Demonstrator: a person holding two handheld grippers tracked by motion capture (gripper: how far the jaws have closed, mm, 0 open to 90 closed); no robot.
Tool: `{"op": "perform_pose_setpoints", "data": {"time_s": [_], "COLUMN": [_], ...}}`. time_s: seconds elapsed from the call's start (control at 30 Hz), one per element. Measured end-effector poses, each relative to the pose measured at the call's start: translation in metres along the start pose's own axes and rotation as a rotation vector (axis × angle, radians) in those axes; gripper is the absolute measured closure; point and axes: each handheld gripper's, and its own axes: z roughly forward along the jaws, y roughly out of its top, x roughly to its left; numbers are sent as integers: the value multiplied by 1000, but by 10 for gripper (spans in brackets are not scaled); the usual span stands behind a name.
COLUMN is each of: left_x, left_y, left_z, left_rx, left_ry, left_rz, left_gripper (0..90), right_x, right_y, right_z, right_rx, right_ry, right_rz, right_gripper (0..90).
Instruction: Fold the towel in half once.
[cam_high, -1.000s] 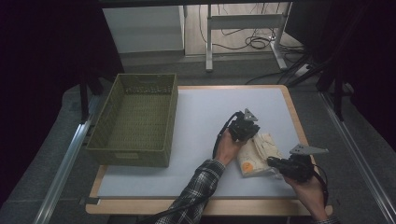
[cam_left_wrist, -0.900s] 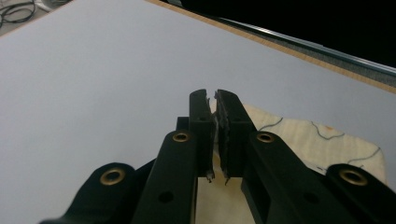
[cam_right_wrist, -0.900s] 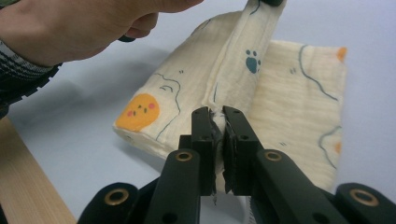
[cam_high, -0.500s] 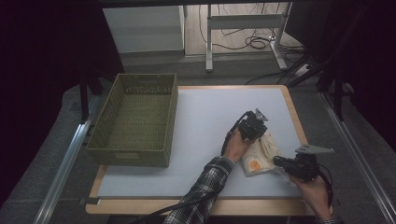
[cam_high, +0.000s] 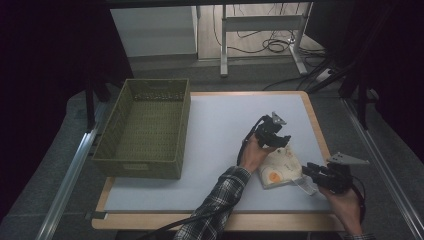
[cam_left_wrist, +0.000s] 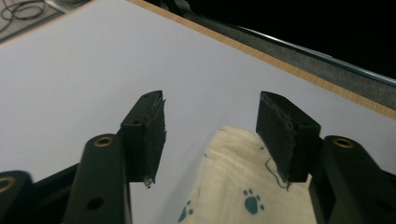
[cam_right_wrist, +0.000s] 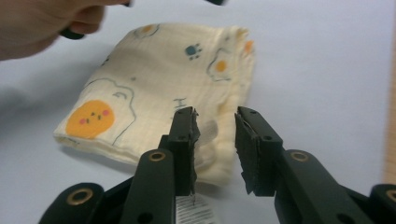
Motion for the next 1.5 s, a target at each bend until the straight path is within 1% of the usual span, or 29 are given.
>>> {"op": "perform_pose_setpoints", "data": {"time_s": [0.07,0.13,0.27,0.33,0.43,0.47,0.53,0.57,0.6,0.73,0.77,0.8,0.83,0.9,1.0,1.07,1.1,1.13,1.17,1.2,1.33,1.4,1.43,1.5], "left_x": [3,7,14,17,21,22,24,24,25,29,29,30,30,32,32,32,31,31,30,30,33,35,34,33], "left_y": [-3,-8,-22,-32,-47,-52,-61,-66,-69,-79,-80,-82,-83,-85,-87,-87,-87,-87,-87,-87,-86,-87,-87,-87], "left_z": [-8,-16,-30,-37,-43,-45,-45,-44,-44,-39,-37,-36,-34,-33,-30,-29,-29,-28,-28,-27,-27,-27,-27,-27], "left_rx": [0,11,29,42,68,77,98,109,114,142,148,155,155,157,144,135,137,132,126,125,130,133,131,129], "left_ry": [-4,1,-9,-11,-21,-24,-29,-21,-15,2,9,17,18,10,3,4,-2,-10,-19,-26,-51,-84,-94,-92], "left_rz": [-8,0,-21,-29,-47,-52,-55,-56,-57,-69,-65,-60,-63,-68,-80,-81,-75,-72,-82,-87,-126,-150,-156,-152], "left_gripper": [401,401,425,439,445,445,459,459,460,471,472,472,472,472,472,477,492,531,561,598,680,756,803,830], "right_x": [-2,-2,2,4,5,4,1,-1,-2,-6,-7,-7,-8,-8,-7,-7,-6,-6,-5,-5,-5,-4,-4,-5], "right_y": [3,7,12,13,9,7,2,0,-3,-8,-9,-10,-10,-11,-11,-11,-11,-11,-11,-11,-11,-10,-10,-9], "right_z": [-3,-3,5,11,19,21,24,25,27,32,33,35,36,37,38,38,38,38,38,38,38,38,38,38], "right_rx": [-2,-8,5,19,54,66,84,90,98,118,121,121,120,118,116,121,121,122,123,125,133,142,144,146], "right_ry": [-11,-12,-6,-5,-21,-26,-29,-34,-44,-45,-44,-37,-33,-34,-35,-33,-33,-24,-15,5,27,38,40,43], "right_rz": [2,-5,-18,-28,-41,-39,-32,-30,-30,-25,-28,-21,-13,-15,-17,-10,-7,-5,2,17,47,60,60,74], "right_gripper": [658,643,610,598,593,588,582,581,577,538,531,529,528,529,535,555,578,624,665,720,780,806,814,825]}}
